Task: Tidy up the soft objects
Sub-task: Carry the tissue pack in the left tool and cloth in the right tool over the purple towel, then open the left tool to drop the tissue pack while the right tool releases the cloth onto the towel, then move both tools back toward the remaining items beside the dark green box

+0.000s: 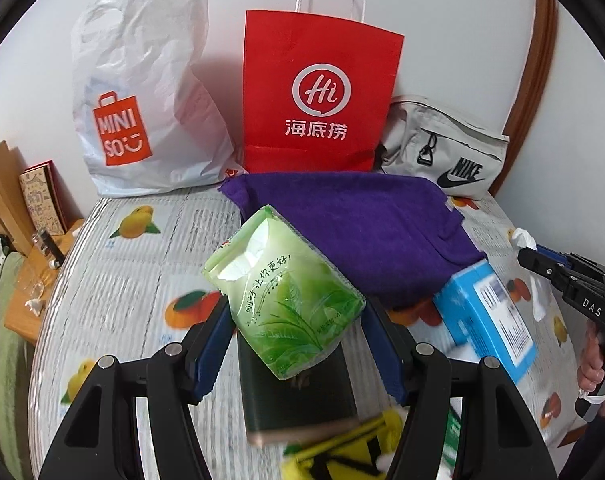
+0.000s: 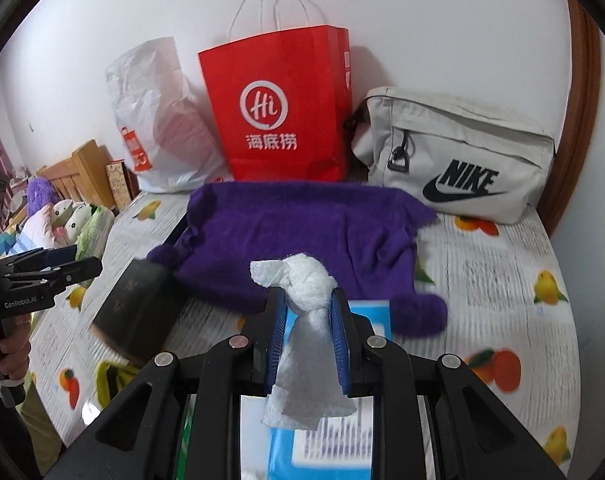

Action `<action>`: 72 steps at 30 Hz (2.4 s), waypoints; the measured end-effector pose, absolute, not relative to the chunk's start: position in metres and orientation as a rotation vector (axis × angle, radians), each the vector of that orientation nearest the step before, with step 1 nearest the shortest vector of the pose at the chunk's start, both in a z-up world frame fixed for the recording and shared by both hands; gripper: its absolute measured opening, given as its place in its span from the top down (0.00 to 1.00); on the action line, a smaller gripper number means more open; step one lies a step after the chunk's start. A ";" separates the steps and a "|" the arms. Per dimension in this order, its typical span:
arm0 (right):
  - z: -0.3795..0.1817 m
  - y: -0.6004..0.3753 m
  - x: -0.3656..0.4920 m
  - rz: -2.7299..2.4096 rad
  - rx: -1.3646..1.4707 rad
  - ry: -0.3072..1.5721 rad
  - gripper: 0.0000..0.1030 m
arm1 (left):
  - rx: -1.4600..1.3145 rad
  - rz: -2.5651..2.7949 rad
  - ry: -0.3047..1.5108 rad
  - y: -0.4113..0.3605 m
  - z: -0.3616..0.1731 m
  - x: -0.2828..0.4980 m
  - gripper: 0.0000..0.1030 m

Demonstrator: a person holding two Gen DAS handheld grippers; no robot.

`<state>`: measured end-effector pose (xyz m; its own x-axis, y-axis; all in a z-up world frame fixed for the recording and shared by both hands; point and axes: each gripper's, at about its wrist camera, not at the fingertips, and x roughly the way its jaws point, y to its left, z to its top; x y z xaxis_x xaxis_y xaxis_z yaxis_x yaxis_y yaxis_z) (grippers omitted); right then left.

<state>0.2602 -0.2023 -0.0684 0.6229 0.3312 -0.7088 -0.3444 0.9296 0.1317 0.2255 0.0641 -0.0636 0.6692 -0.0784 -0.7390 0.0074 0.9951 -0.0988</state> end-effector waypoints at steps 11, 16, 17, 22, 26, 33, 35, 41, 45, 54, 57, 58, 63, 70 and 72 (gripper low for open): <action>-0.087 -0.201 0.327 0.365 -0.019 0.841 0.78 | -0.086 -0.047 0.869 0.067 -0.072 0.295 0.39; -0.106 -0.197 0.351 0.371 -0.030 0.884 0.78 | -0.118 -0.058 0.909 0.069 -0.084 0.324 0.39; -0.110 -0.196 0.355 0.373 -0.032 0.893 0.78 | -0.120 -0.061 0.916 0.068 -0.087 0.331 0.39; -0.126 -0.196 0.369 0.385 -0.047 0.937 0.78 | -0.110 -0.060 0.945 0.061 -0.096 0.357 0.39; -0.136 -0.196 0.380 0.396 -0.053 0.968 0.77 | -0.095 -0.059 0.979 0.055 -0.107 0.378 0.39; -0.153 -0.198 0.391 0.401 -0.044 1.028 0.77 | -0.088 -0.040 1.024 0.057 -0.128 0.401 0.38; -0.154 -0.198 0.393 0.399 -0.037 1.033 0.77 | -0.091 -0.036 1.034 0.057 -0.131 0.406 0.38; -0.155 -0.191 0.393 0.411 -0.050 1.034 0.77 | -0.108 -0.042 1.047 0.058 -0.138 0.413 0.38; -0.158 -0.193 0.395 0.404 -0.045 1.045 0.76 | -0.125 -0.046 1.056 0.060 -0.142 0.417 0.37; -0.150 -0.194 0.391 0.386 -0.058 1.002 0.42 | -0.091 -0.044 1.043 0.055 -0.134 0.409 0.20; -0.140 -0.193 0.383 0.385 -0.067 0.980 0.41 | -0.088 -0.026 1.040 0.057 -0.127 0.399 0.20; -0.135 -0.194 0.379 0.383 -0.055 0.968 0.41 | -0.090 -0.021 1.034 0.058 -0.125 0.395 0.20; -0.116 -0.195 0.353 0.393 -0.021 0.943 0.41 | -0.066 -0.020 0.973 0.057 -0.100 0.358 0.20; -0.092 -0.191 0.293 0.410 -0.036 0.906 0.41 | -0.077 0.007 0.948 0.063 -0.074 0.294 0.20; -0.085 -0.192 0.273 0.411 -0.028 0.896 0.41 | -0.088 0.004 0.945 0.063 -0.069 0.276 0.20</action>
